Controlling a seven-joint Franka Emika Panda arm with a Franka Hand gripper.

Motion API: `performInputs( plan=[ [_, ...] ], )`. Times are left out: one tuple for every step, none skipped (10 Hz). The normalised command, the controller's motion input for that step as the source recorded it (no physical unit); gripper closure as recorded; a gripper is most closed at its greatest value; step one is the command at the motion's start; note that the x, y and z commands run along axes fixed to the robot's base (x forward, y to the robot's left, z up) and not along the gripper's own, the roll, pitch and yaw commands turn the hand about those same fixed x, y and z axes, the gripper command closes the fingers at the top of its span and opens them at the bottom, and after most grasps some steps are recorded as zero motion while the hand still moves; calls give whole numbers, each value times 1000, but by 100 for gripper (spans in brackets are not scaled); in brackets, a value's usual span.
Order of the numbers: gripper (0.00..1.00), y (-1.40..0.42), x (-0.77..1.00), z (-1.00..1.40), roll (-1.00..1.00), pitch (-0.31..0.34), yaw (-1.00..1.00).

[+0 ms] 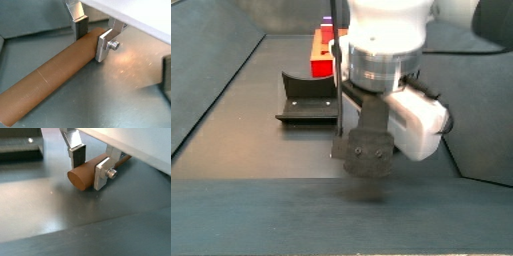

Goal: Pick up the oval object. Move up. Place the oval object on the fixture. Regrasp the oval object. Move to above the board. Insert the oval object.
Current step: Move up, then place the oval object on the fixture.

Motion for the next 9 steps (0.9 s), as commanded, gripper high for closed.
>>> performInputs(
  plan=[
    [100, -1, -33, 675, 4, 52, 34],
    [100, 2, -21, 589, 14, 65, 27],
    [100, -1, -7, 398, 35, 95, 15],
    [100, -1, -10, 248, 58, 106, 12],
    [100, 0, 0, 1000, 0, 0, 0],
    [100, 0, 1, 1000, 5, -2, 1],
    [100, -1, -13, 1000, 17, 24, -2],
    [100, -4, -20, 1000, 39, 48, -8],
    [100, -5, -26, 1000, 56, 60, -6]
  ],
)
